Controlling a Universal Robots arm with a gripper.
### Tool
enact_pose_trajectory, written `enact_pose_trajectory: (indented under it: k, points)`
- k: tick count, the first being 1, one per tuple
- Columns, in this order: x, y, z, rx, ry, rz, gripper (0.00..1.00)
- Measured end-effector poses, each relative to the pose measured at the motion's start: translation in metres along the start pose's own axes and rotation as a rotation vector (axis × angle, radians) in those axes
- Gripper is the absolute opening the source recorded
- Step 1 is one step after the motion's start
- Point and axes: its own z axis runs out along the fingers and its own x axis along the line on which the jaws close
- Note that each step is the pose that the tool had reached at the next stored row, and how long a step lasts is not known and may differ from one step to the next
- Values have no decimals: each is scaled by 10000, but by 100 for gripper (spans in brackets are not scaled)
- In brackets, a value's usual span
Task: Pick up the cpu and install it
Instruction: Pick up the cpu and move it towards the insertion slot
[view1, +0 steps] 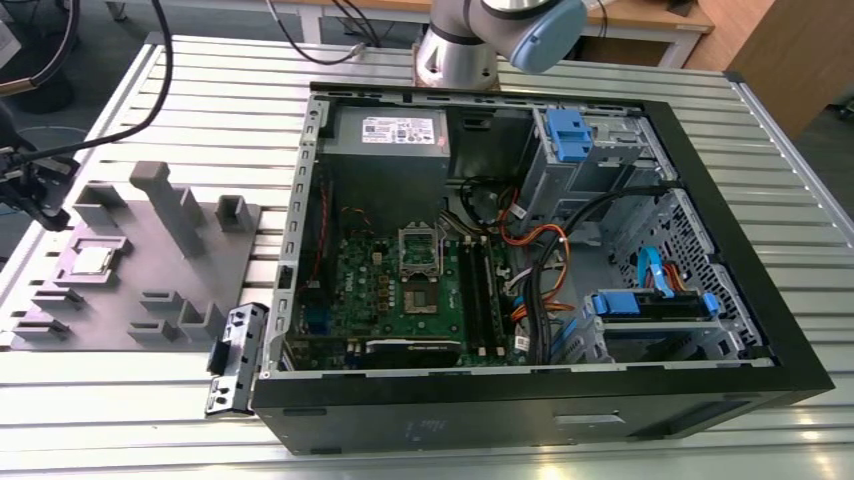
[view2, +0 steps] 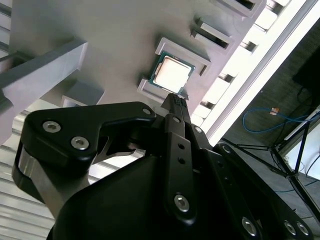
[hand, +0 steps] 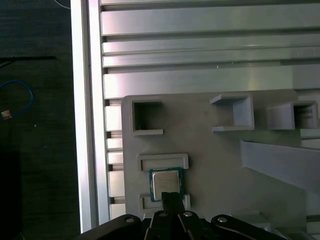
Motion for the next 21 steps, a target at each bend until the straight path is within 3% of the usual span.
enact_pose_trajectory:
  k: [21]
  points:
    - [63, -27, 376, 1, 1, -1, 11]
